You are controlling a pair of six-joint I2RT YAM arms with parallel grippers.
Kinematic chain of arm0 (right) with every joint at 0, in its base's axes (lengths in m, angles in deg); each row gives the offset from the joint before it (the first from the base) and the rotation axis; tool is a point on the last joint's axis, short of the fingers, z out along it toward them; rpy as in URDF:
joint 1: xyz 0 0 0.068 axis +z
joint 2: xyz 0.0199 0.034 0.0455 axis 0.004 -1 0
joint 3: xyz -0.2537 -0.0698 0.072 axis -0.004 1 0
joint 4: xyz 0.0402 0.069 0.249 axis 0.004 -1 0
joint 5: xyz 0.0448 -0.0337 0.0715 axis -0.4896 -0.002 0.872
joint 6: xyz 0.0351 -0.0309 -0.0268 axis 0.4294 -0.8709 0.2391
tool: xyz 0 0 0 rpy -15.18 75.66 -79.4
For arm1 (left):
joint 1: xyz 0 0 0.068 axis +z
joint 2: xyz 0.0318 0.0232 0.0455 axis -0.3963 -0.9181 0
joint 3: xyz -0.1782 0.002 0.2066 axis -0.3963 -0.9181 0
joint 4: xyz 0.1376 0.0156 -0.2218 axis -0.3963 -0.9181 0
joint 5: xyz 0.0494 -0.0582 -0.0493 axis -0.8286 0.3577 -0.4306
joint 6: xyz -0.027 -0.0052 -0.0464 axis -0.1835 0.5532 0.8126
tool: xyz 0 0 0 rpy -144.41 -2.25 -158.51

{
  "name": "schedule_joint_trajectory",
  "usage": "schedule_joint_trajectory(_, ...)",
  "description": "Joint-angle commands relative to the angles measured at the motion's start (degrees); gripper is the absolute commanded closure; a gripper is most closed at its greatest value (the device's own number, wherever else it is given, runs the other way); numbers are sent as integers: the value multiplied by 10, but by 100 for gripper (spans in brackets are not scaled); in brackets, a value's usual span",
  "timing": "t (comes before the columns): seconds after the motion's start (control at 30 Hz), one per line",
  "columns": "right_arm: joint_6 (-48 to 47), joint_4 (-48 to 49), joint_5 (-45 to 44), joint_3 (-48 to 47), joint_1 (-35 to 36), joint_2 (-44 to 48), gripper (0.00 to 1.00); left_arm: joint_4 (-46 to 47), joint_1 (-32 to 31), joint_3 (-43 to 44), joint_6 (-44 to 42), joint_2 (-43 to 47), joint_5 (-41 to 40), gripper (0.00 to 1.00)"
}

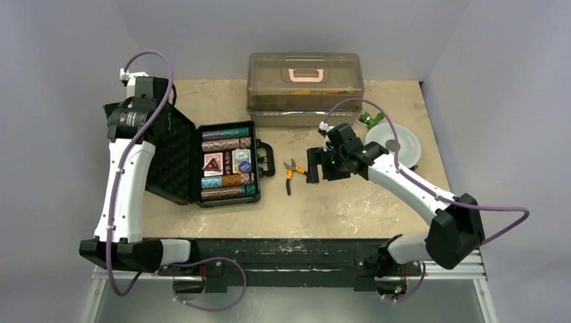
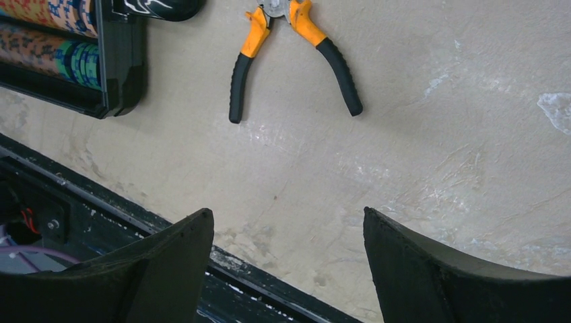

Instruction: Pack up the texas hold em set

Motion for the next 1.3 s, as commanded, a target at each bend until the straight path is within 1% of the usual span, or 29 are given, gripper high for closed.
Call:
schedule_joint_trajectory(0.0, -11, -15, 22, -29, 1, 11, 20, -6, 78, -22, -3, 3, 86, 5)
schedule_joint_trajectory(0.07, -17, -21, 21, -30, 1, 14, 21, -3, 122, -32, -3, 8, 186, 5)
schedule_joint_trajectory(0.1, -20, -24, 19, -33, 1, 15, 21, -5, 134, -34, -3, 8, 214, 6)
schedule_joint_trajectory(0.2, -27, -30, 16, -34, 1, 20, 20, -5, 153, -43, -16, -5, 221, 5)
schedule_joint_trajectory(0.33, -36, -32, 21, -37, 1, 19, 20, -18, 167, -47, -32, -39, 179, 5)
schedule_joint_trajectory(0.37, -38, -32, 25, -36, 1, 18, 20, -20, 173, -49, -36, -49, 182, 4)
schedule_joint_trajectory(0.53, -46, -35, 31, -40, 1, 12, 20, -23, 206, -62, -43, -75, 228, 4)
schedule_joint_trajectory(0.63, -50, -35, 31, -40, 0, 10, 21, -9, 211, -74, -39, -74, 284, 5)
schedule_joint_trajectory(0.77, -50, -33, 34, -39, 1, 6, 21, -7, 211, -86, -18, -75, 370, 11)
schedule_joint_trajectory(0.87, -50, -31, 33, -41, 1, 1, 21, -8, 211, -99, -14, -66, 411, 19)
schedule_joint_trajectory(0.97, -50, -26, 37, -43, 1, -5, 21, 2, 211, -121, -6, -41, 440, 25)
schedule_joint_trajectory(1.07, -44, -17, 54, -54, 1, -22, 20, 8, 210, -146, 10, -21, 486, 29)
schedule_joint_trajectory(1.17, -24, 3, 76, -70, 1, -42, 19, 7, 203, -167, 21, -7, 502, 32)
schedule_joint_trajectory(1.27, -3, 24, 94, -85, 1, -64, 19, 4, 171, -179, 33, 5, 492, 34)
